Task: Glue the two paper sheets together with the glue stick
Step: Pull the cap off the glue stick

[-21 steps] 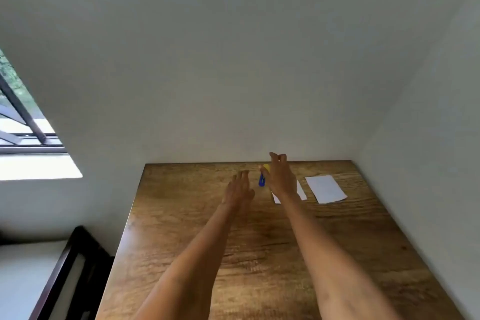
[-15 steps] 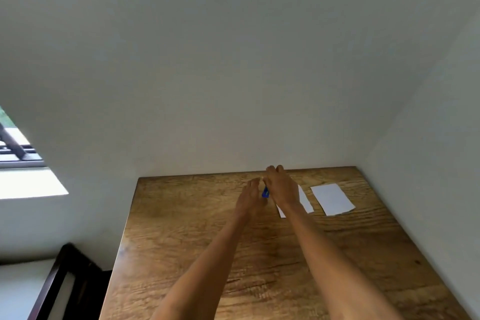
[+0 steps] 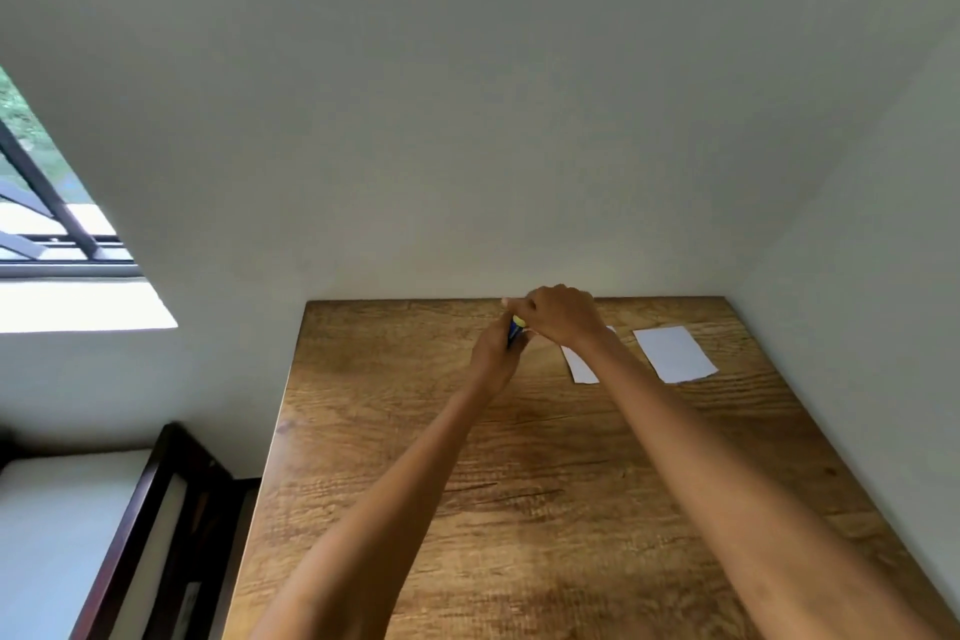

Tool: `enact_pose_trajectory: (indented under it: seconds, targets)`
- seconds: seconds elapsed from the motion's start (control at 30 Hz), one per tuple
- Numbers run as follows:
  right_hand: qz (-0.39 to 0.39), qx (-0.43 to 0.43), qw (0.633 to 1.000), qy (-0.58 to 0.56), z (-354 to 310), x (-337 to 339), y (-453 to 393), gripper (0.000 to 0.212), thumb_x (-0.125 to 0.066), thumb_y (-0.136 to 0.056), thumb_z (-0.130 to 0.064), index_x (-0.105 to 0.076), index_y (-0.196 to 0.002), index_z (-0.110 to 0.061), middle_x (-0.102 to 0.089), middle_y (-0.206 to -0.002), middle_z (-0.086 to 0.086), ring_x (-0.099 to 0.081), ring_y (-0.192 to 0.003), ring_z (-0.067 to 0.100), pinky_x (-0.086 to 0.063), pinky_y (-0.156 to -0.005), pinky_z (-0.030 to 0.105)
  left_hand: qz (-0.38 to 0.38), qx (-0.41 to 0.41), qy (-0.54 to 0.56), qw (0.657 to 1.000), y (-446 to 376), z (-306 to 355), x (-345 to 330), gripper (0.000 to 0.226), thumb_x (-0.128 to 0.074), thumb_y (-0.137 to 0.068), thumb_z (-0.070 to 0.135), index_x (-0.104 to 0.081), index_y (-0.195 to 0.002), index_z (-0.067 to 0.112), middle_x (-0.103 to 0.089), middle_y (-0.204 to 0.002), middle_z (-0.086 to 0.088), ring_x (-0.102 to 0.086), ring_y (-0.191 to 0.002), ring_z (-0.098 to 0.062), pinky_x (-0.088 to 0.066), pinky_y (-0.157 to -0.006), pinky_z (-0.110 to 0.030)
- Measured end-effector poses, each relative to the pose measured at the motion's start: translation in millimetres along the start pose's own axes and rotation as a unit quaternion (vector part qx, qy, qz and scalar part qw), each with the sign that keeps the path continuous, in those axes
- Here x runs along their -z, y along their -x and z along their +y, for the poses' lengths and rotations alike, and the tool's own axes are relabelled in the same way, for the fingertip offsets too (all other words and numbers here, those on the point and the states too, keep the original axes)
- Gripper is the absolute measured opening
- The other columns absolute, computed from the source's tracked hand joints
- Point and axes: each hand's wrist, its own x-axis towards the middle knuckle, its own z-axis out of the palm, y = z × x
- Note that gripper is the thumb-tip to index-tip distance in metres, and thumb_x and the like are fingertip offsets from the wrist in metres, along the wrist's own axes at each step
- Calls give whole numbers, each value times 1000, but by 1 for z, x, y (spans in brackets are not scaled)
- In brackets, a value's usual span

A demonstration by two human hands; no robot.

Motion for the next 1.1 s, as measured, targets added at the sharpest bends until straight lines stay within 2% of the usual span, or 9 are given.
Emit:
enact_pose_trajectory:
  seconds: [0.17, 0.3, 0.4, 0.57, 0.7, 0.8, 0.9, 0.97, 1.1]
  targets:
    - [-135, 110, 985, 12, -7, 12, 11, 48, -34, -95, -46, -69, -97, -13, -68, -80, 11, -58, -68, 20, -43, -65, 33, 0, -1, 4, 1000, 30, -4, 12, 21, -50, -95, 19, -52, -114, 10, -46, -64, 11, -42, -57, -6, -33, -51, -13]
    - [-136, 148, 976, -86, -9, 20, 19, 32, -47, -91, -47, -52, -69, -25, -50, -60, -6, -44, -54, 10, -32, -54, 26, -13, 40, 62, 997, 50, -13, 26, 3, -48, -96, 20, -51, -97, 21, -48, -72, 13, -43, -65, -1, -35, -58, -12]
    - [-133, 170, 967, -137, -5, 22, 20, 22, -58, -86, -43, -50, -77, -25, -59, -74, 0, -51, -63, 11, -37, -60, 27, -10, 66, 84, 994, 65, -25, 34, 7, -44, -97, 22, -50, -99, 19, -52, -88, 8, -49, -81, -8, -39, -70, -22]
    - [-71, 87, 940, -322, 5, -11, 29, 22, -67, -84, -28, -47, -93, -22, -60, -93, -8, -57, -81, 6, -44, -66, 19, 18, 59, 115, 991, 72, -26, 30, 12, -34, -101, 21, -41, -94, 16, -44, -83, 3, -42, -77, -11, -38, -69, -21]
    - [-52, -18, 915, -399, 3, -58, 42, 31, -45, -96, -33, -46, -124, -19, -58, -123, 3, -57, -108, 20, -49, -89, 35, 83, 65, 96, 990, 63, -28, 31, 18, -46, -97, 20, -56, -109, 10, -50, -95, 0, -49, -83, -11, -41, -72, -17]
    - [-41, -91, 898, -428, -4, -82, 48, 25, -38, -98, -33, -44, -116, -15, -58, -119, 5, -56, -106, 21, -47, -88, 35, 102, 52, 98, 988, 56, -32, 36, 19, -56, -92, 17, -61, -107, 6, -57, -93, -5, -54, -83, -15, -42, -72, -21]
    - [-7, -83, 897, -434, -10, -93, 50, 18, -46, -96, -28, -38, -104, -15, -60, -114, 10, -58, -100, 22, -47, -81, 34, 100, 33, 96, 990, 51, -32, 39, 19, -58, -91, 10, -60, -109, 7, -62, -96, -2, -58, -88, -14, -47, -77, -24]
    - [23, -60, 909, -412, -13, -101, 51, 20, -53, -93, -26, -39, -101, -13, -61, -107, 13, -61, -95, 26, -52, -82, 45, 108, 29, 97, 989, 49, -35, 37, 21, -59, -89, 6, -61, -110, 7, -62, -96, 1, -59, -88, -11, -48, -74, -16]
    - [56, -24, 913, -403, -17, -121, 60, 41, -54, -93, -23, -38, -132, -22, -62, -123, 5, -61, -107, 19, -52, -91, 39, 120, 38, 97, 987, 47, -44, 31, 15, -62, -85, 5, -61, -100, 7, -62, -88, -2, -60, -80, -15, -48, -69, -29]
